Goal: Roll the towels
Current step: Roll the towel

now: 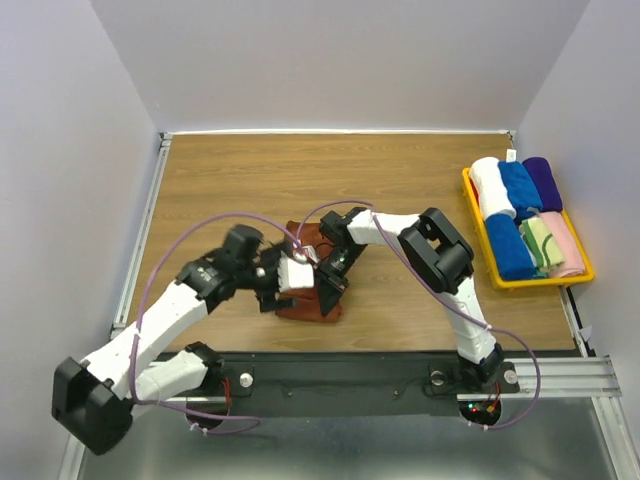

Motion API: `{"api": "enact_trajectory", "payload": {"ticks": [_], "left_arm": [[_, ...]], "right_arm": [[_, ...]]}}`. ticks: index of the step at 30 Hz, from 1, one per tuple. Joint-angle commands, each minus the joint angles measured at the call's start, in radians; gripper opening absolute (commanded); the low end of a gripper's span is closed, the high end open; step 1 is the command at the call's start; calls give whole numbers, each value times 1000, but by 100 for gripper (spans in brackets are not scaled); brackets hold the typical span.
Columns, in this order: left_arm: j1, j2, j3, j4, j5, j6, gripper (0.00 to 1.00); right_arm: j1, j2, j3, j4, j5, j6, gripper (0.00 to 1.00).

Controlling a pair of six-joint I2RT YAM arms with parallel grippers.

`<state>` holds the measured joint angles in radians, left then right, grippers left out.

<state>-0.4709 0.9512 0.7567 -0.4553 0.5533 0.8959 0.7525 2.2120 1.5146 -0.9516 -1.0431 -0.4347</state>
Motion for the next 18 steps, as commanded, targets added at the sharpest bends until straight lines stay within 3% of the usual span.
{"api": "enact_trajectory", "payload": {"ticks": [1, 8, 14, 16, 18], "left_arm": [[-297, -12, -75, -53, -223, -27, 99], [-463, 84, -140, 133, -341, -74, 99], [-500, 237, -138, 248, -411, -75, 99], [-511, 254, -135, 254, -414, -71, 93], [-522, 267, -145, 256, -415, -68, 80]], "right_arm": [[-31, 77, 56, -144, -107, -50, 6], [-71, 170, 131, -252, -164, -93, 9], [-87, 222, 190, -335, -192, -141, 11], [-90, 227, 191, -335, -204, -137, 11], [-91, 233, 197, -346, -216, -136, 11]]}}
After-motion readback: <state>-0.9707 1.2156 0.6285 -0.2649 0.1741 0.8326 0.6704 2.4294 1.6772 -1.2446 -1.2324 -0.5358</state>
